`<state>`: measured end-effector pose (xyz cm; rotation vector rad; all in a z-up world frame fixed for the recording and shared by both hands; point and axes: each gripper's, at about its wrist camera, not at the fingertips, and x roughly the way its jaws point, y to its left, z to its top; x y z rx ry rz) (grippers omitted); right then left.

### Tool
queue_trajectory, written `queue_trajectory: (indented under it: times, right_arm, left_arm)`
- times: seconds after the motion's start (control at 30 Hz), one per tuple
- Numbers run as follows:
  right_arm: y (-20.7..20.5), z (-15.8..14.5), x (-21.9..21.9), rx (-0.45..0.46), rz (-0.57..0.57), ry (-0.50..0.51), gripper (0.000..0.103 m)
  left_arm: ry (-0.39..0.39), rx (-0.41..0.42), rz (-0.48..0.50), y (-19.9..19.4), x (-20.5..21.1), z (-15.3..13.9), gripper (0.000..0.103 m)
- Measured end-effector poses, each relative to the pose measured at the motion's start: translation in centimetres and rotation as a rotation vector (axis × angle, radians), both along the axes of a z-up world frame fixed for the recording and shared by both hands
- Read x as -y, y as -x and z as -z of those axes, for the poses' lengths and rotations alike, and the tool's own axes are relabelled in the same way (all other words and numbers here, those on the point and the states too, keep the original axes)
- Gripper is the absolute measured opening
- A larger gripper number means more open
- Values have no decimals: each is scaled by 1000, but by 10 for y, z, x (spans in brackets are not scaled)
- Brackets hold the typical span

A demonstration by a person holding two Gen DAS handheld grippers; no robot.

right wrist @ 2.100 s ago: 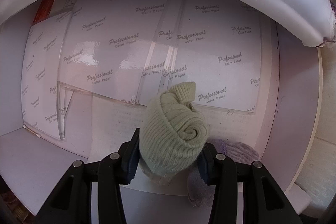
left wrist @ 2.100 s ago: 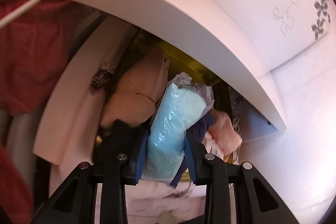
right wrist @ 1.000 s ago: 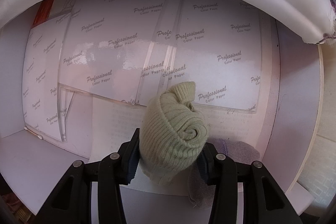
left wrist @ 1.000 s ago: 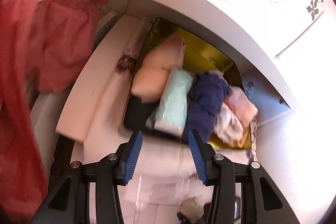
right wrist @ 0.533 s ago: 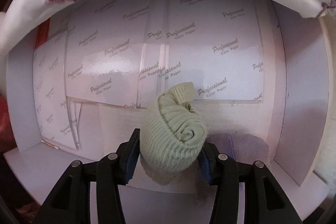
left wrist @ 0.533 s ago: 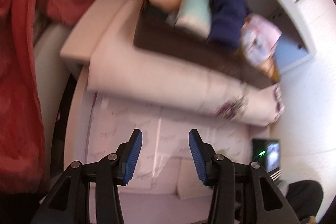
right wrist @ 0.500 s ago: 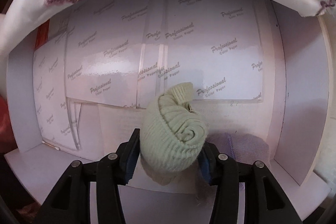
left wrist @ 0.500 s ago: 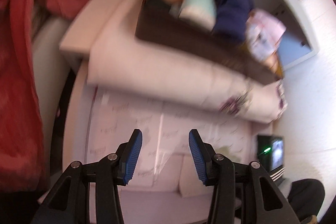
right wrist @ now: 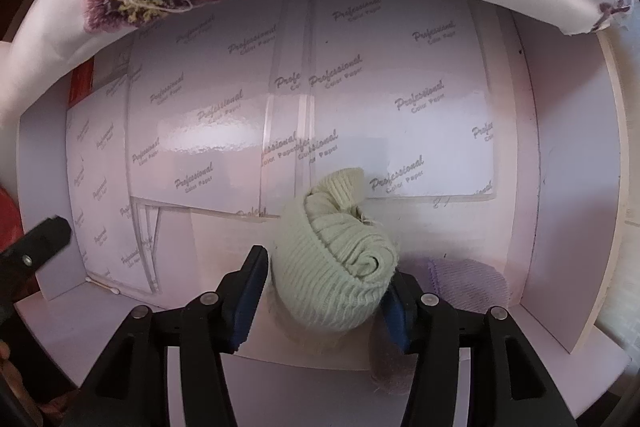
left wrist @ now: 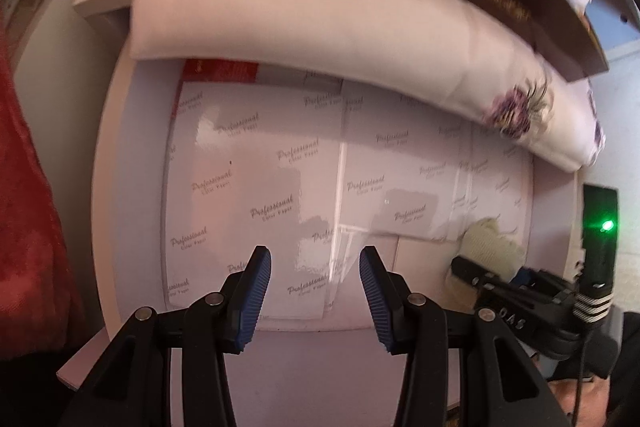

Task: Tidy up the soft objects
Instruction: 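Return the left tool to the drawer while the right tool holds the green knit item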

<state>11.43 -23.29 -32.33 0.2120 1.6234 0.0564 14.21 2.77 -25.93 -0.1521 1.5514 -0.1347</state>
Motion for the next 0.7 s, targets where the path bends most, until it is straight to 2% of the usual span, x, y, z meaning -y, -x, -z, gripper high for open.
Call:
queue_trajectory:
  times: [0.13, 0.33, 0.5, 0.6, 0.7]
  right_arm:
    - [0, -3, -1, 16, -12, 12, 48]
    - [1, -9, -6, 30, -23, 17, 47]
    - [-5, -28, 5, 73, 24, 19, 47]
    - [-8, -44, 18, 119, 41, 124, 47]
    - [-9, -54, 24, 141, 13, 278, 47]
  left_arm:
    - [-17, -30, 32, 1, 6, 9, 47]
    - [-33, -73, 72, 7, 12, 22, 47]
    - [-38, -109, 87, 11, 16, 33, 47]
    - [-30, -112, 91, 13, 18, 36, 47]
    - [-19, -109, 89, 12, 20, 36, 47]
